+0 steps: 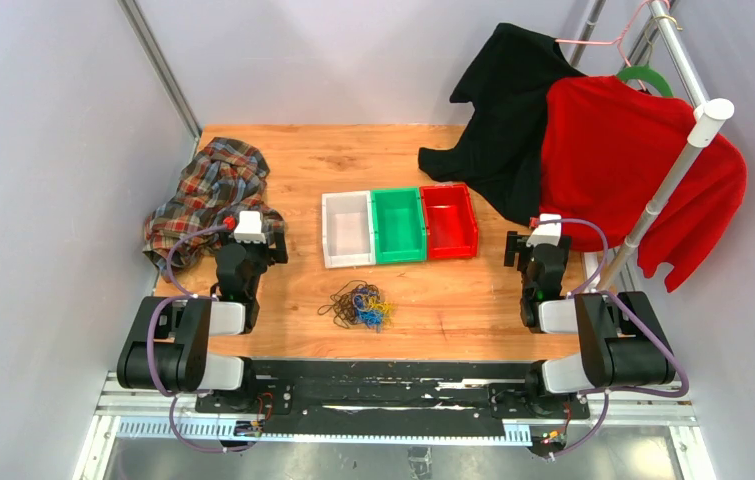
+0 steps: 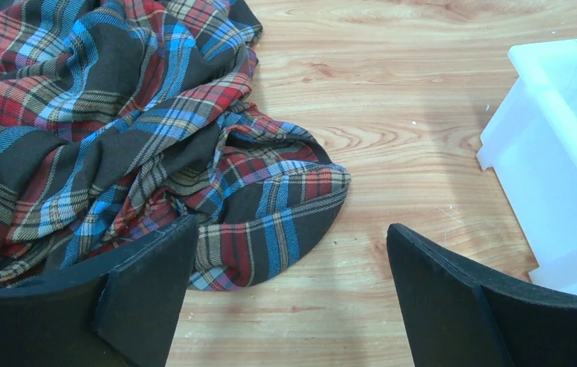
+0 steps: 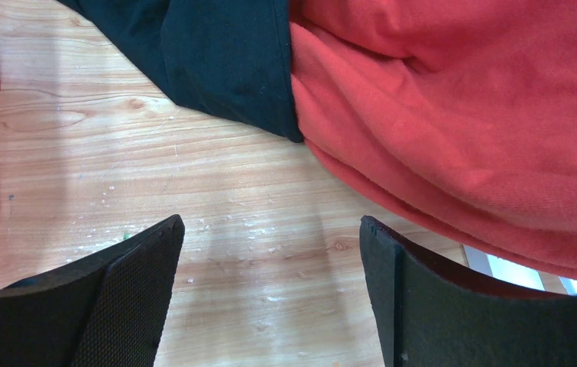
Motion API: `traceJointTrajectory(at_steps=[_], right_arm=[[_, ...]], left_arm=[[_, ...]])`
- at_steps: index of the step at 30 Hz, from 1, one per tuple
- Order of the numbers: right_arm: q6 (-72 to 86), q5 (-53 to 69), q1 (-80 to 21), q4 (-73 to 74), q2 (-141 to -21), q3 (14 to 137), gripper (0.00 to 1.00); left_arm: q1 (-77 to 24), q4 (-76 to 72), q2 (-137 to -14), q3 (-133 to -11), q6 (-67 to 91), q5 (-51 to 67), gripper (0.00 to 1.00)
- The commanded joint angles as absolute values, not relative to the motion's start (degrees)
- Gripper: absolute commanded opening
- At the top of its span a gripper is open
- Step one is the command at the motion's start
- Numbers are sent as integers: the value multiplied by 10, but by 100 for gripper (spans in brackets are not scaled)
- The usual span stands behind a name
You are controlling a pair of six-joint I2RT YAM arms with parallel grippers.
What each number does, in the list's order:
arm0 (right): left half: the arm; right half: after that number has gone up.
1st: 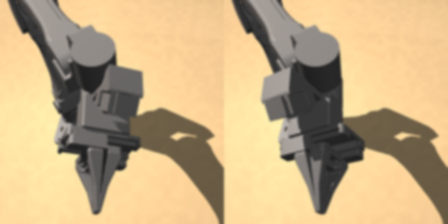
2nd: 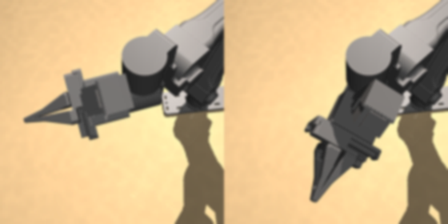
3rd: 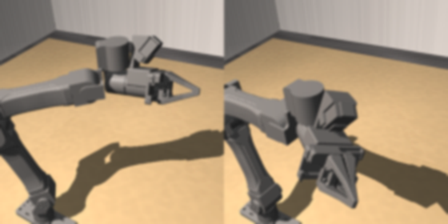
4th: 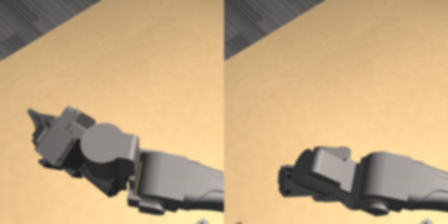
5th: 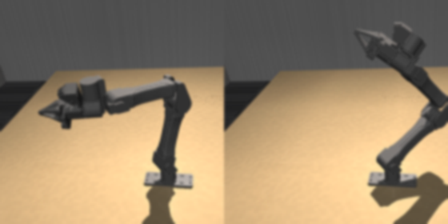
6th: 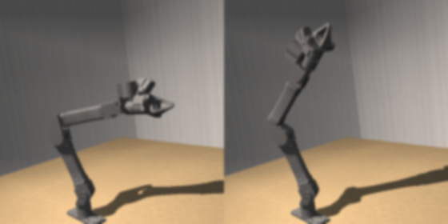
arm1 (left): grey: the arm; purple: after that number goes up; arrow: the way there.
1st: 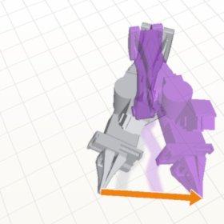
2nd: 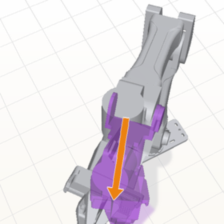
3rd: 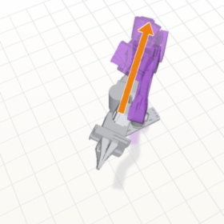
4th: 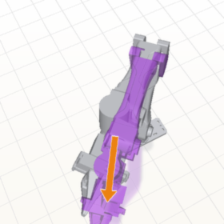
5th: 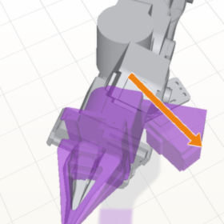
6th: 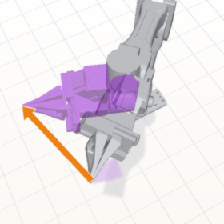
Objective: Untangle the cables
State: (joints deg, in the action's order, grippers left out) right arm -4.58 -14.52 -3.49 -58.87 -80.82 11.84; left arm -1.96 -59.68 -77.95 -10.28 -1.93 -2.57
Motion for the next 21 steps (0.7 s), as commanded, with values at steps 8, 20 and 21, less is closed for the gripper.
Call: traceJointTrajectory(at_steps=[8,20,21], right_arm=[[-54,-143,-37,-609,-810,121,84],[-54,-143,-37,-608,-811,122,84],[-54,-143,-37,-608,-812,122,84]], left_arm=[[-20,-607,-781,-113,-24,-27,98],[-20,-602,-776,-118,-25,-30,98],[-20,-575,-764,-129,-26,-27,98]])
